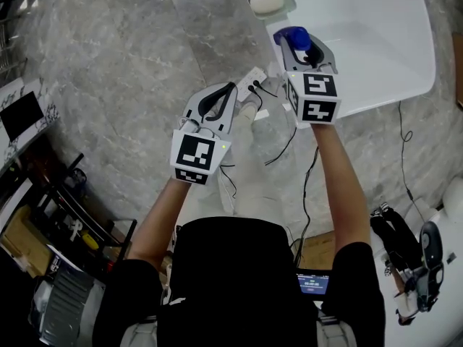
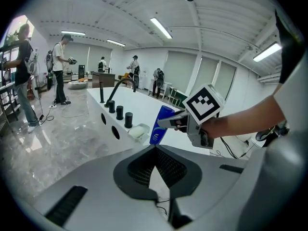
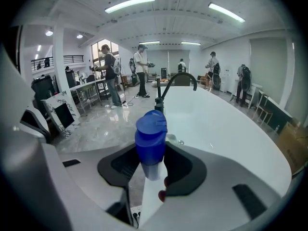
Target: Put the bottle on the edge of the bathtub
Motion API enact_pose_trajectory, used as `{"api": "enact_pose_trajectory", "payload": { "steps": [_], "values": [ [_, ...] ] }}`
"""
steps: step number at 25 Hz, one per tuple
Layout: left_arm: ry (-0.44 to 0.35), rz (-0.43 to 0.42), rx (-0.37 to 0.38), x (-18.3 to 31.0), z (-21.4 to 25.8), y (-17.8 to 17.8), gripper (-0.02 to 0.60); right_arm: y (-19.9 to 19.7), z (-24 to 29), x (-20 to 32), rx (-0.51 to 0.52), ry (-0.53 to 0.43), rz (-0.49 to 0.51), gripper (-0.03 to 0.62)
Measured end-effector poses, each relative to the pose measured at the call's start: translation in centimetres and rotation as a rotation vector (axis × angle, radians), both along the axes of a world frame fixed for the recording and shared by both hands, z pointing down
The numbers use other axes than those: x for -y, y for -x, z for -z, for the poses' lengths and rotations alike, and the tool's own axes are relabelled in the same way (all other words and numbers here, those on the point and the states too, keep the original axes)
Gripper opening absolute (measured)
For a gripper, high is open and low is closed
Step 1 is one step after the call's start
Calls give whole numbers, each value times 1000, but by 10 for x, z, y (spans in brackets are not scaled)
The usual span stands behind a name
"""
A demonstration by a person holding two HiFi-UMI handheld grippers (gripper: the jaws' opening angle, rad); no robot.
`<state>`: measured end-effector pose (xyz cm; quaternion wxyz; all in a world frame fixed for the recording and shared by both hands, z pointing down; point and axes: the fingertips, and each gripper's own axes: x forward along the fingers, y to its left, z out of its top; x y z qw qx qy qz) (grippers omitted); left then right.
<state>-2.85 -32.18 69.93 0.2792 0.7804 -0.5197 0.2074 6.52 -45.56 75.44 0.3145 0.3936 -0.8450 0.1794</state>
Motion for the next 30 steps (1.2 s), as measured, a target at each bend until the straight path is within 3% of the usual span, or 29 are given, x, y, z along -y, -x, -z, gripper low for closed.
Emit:
{"api": "enact_pose_trajectory", "payload": {
  "steps": [10, 30],
  "values": [
    [26, 11, -1, -6, -10, 5, 11, 6, -19, 23, -25, -11, -20, 164],
    [40, 57, -20, -6, -14, 25, 11, 20, -21, 22, -66, -55, -6, 166]
  ]
}}
